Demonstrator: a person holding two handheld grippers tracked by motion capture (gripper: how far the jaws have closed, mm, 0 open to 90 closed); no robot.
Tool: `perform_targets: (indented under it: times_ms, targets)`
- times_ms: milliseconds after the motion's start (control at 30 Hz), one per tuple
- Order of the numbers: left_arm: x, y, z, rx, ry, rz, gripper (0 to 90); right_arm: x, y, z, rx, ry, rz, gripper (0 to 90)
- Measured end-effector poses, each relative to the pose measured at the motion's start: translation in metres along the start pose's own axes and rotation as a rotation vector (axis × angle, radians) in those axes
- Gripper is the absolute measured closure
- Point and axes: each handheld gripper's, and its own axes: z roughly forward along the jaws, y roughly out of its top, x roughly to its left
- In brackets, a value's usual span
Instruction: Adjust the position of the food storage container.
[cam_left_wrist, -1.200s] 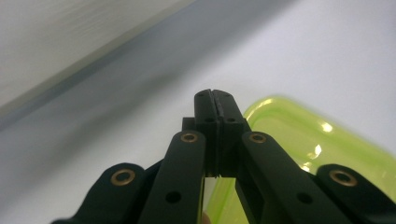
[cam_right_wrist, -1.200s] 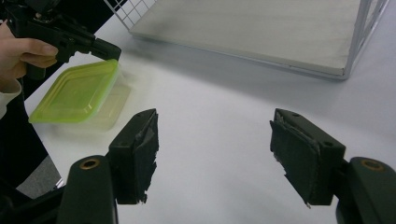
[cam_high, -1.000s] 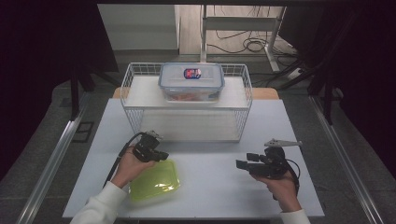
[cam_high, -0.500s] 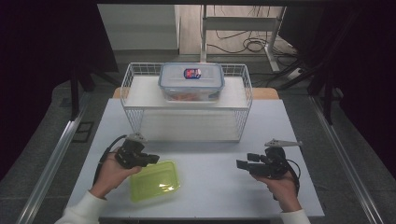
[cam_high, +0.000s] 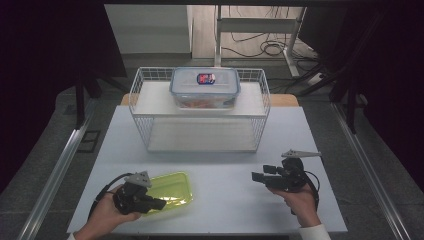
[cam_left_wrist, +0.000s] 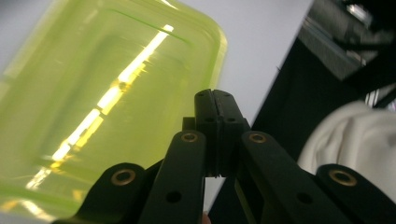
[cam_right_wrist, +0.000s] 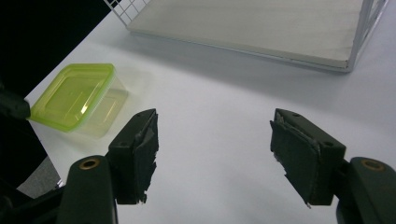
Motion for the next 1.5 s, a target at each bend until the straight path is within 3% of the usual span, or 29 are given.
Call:
perform_targets:
  times_ms: [133, 267, 433, 500, 633, 900, 1033, 1133, 1167, 1200, 1233, 1300, 1500]
  targets:
    - [-0.010, 0.003, 0.011, 0.033, 0.003, 0.035, 90.0, 0.000, -0.001, 0.000, 0.004, 0.002, 0.009, 32.3]
    - [-0.015, 0.004, 0.025, 0.108, 0.036, 0.075, 90.0, -0.001, -0.001, 0.000, 0.006, 0.002, 0.012, 32.3]
    - [-0.014, 0.004, 0.030, 0.137, 0.072, 0.080, 90.0, -0.002, -0.002, 0.000, 0.009, 0.001, 0.012, 32.2]
    - [-0.012, 0.005, 0.030, 0.136, 0.063, 0.080, 90.0, -0.003, -0.002, 0.000, 0.009, 0.001, 0.014, 32.3]
    - [-0.008, 0.007, 0.029, 0.140, 0.112, 0.084, 90.0, -0.003, -0.002, 0.001, 0.009, -0.001, 0.018, 32.3]
    - [0.005, 0.010, 0.027, 0.124, 0.136, 0.063, 90.0, -0.003, -0.002, 0.001, 0.010, -0.001, 0.015, 32.3]
    - [0.002, 0.007, 0.020, 0.079, 0.098, 0.033, 90.0, -0.004, -0.003, 0.001, 0.010, -0.002, 0.016, 32.3]
    - [0.003, -0.003, 0.006, 0.024, 0.116, 0.003, 90.0, -0.004, -0.003, 0.001, 0.010, -0.003, 0.018, 32.2]
    - [0.006, -0.007, 0.000, 0.010, 0.126, -0.015, 90.0, -0.004, -0.003, 0.001, 0.010, -0.002, 0.019, 32.3]
    - [0.015, -0.016, -0.013, -0.018, 0.160, -0.069, 90.0, -0.004, -0.003, 0.001, 0.011, -0.002, 0.018, 32.2]
    - [0.015, -0.016, -0.013, -0.018, 0.160, -0.069, 90.0, -0.004, -0.003, 0.001, 0.011, -0.002, 0.018, 32.2]
    - [0.026, -0.023, -0.026, -0.048, 0.190, -0.121, 90.0, -0.003, -0.003, 0.001, 0.012, 0.000, 0.016, 32.3]
    - [0.050, -0.036, -0.048, -0.066, 0.281, -0.208, 90.0, -0.003, -0.003, 0.001, 0.013, -0.004, 0.016, 32.2]
